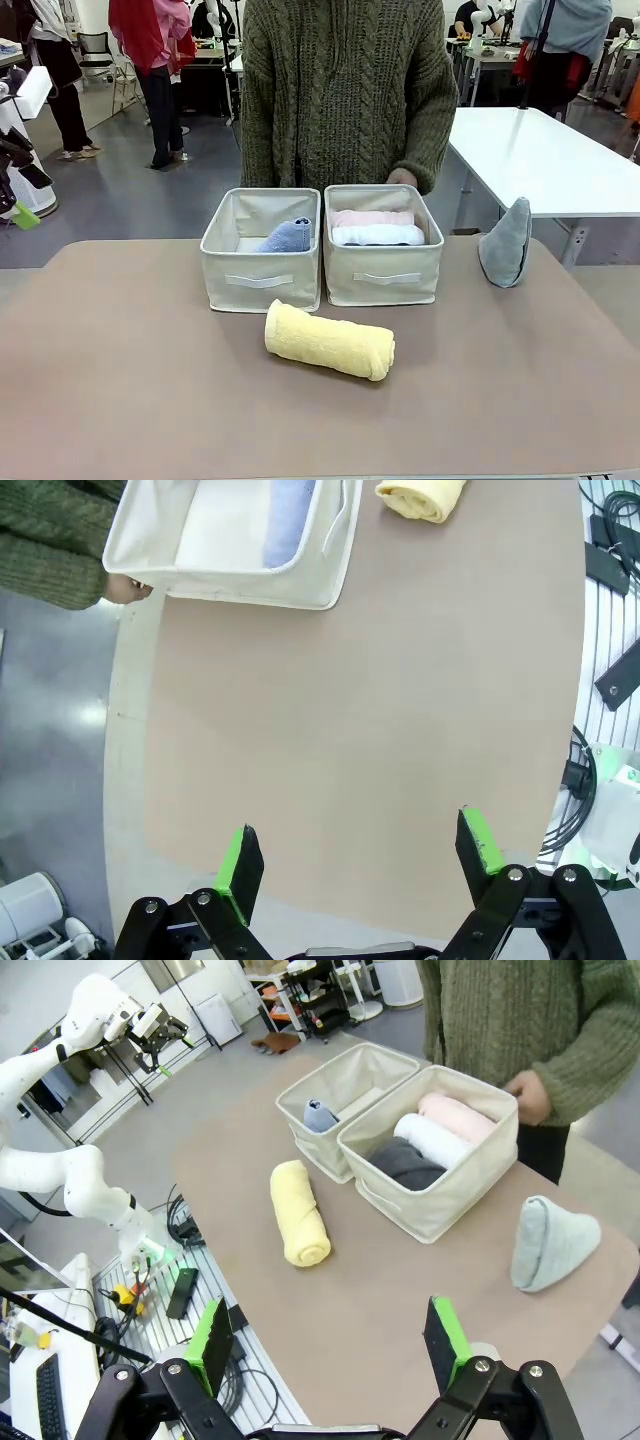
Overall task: Sort the towels based on their folding style.
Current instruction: Pick up another triangle-folded towel from the table and place it in the left Fabric basket.
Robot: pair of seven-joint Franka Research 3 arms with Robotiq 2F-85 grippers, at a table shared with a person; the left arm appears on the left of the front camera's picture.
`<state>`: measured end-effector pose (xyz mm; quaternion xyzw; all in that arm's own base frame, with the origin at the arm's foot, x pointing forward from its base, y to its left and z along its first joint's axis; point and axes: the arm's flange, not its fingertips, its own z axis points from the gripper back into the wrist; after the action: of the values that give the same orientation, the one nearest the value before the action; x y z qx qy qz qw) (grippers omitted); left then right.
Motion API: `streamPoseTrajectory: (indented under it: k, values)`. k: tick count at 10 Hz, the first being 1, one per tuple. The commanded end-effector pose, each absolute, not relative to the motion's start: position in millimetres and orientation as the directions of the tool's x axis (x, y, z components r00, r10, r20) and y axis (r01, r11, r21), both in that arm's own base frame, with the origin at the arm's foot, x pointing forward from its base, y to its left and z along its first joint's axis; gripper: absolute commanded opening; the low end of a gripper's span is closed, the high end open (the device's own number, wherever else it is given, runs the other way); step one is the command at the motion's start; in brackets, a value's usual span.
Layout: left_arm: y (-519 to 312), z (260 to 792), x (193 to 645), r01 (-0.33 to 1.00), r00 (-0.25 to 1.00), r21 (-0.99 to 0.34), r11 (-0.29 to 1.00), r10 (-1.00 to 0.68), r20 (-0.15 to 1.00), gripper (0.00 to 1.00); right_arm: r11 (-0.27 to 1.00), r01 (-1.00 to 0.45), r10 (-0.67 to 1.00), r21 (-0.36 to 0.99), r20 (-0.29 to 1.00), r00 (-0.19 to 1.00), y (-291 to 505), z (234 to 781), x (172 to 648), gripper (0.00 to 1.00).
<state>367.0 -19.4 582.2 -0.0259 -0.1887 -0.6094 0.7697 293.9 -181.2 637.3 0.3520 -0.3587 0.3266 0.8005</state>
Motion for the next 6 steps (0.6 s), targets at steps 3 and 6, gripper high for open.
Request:
streamPoseTrajectory:
  k: [3, 6]
  values:
    - [-17.0, 584.6, 369.3, 0.951, 0.181, 0.186, 0.248, -0.931, 0.316, 1.00, 0.521, -0.790, 0.258, 0.323, 0.823, 0.507, -181.0, 637.3, 294.9, 1.00]
    - [-18.4, 582.8, 367.7, 0.948, 0.185, 0.190, 0.255, -0.928, 0.323, 1.00, 0.521, -0.790, 0.258, 0.323, 0.823, 0.507, -181.0, 637.3, 294.9, 1.00]
